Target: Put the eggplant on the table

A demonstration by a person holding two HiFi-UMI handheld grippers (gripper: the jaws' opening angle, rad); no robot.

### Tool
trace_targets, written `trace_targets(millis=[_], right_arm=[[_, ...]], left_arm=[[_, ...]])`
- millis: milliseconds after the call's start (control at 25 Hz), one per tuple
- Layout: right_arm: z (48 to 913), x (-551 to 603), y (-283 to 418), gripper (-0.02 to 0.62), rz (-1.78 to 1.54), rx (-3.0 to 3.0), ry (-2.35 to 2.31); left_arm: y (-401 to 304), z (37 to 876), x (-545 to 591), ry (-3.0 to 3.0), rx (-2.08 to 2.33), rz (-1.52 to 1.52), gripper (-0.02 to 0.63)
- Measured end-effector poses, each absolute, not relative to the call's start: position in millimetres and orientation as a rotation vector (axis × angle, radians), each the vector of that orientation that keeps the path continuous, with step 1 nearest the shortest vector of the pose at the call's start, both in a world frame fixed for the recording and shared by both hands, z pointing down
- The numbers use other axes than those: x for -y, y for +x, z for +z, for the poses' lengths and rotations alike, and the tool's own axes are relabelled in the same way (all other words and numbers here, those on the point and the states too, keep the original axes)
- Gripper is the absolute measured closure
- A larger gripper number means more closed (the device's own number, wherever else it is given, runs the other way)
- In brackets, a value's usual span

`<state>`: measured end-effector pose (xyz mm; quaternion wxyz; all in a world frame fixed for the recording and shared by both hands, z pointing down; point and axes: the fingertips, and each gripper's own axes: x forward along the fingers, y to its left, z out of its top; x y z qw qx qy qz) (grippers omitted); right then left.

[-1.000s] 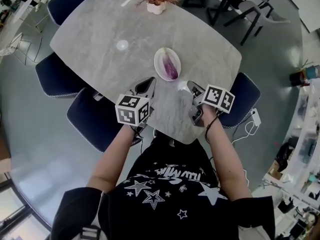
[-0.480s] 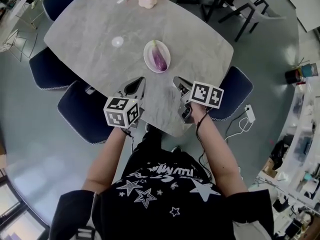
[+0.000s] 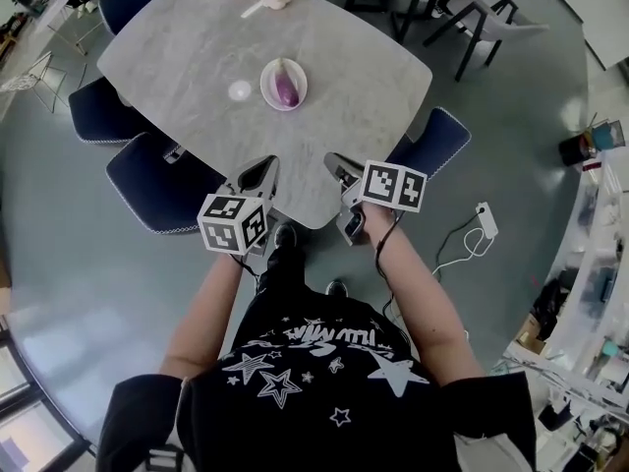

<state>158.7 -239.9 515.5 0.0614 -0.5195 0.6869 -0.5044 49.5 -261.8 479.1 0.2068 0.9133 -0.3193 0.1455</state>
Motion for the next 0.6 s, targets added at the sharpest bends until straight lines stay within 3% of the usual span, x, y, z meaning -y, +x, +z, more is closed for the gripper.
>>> trace_targets(millis=[600], right_arm=[[486,126,151,0.531,-1.457,-2.333,-1.397]], left_arm=[[52,441,125,2.519,1.058,0.303,0.598]])
